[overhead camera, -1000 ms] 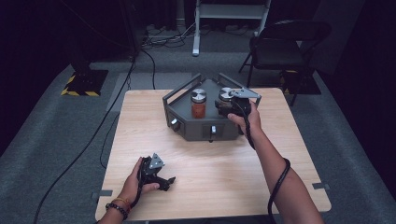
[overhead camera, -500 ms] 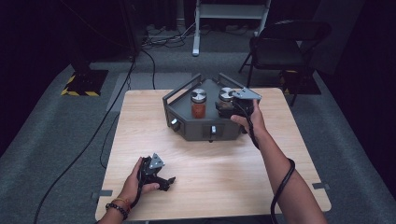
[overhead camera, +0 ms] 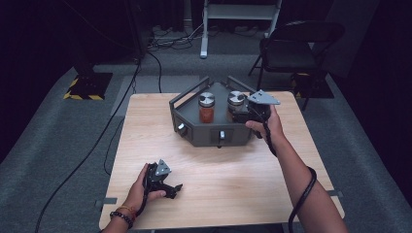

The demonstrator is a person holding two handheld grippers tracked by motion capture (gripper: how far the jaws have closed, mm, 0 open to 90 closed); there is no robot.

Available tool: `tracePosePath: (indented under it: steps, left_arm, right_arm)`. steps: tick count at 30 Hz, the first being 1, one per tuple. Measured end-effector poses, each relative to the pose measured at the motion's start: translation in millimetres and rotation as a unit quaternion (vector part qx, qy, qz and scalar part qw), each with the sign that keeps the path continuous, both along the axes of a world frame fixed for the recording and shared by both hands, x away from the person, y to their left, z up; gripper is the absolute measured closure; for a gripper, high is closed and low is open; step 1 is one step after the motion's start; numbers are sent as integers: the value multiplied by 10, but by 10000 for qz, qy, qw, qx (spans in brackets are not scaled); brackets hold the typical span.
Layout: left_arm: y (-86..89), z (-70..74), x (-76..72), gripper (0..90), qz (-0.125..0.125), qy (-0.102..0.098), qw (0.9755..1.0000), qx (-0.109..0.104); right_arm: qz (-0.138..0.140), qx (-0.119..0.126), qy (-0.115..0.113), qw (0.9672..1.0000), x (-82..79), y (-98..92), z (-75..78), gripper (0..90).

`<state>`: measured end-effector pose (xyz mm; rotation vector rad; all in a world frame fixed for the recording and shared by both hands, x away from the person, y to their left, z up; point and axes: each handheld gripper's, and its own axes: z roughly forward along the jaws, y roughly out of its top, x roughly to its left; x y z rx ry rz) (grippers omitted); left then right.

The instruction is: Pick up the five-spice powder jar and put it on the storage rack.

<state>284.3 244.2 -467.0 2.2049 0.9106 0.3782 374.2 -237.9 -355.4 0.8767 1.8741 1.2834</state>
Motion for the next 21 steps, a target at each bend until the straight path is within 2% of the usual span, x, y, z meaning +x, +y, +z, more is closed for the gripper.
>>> tracePosePath:
  steps: [8,16,21]
  left_arm:
    - [0,-1,0,3,1,-3,10000,-1]
    - [0,-1,-1,3,1,-3,10000,0]
    - [-1,-1,-1,4,1,-3,10000,1]
  right_arm:
    - [181,-113,-222,9995,-195,-44,-72,55]
    - [341,-185,-258,9989,-326,-81,-184,55]
    - [496,-289,-180,9982,-391,-85,-295,55]
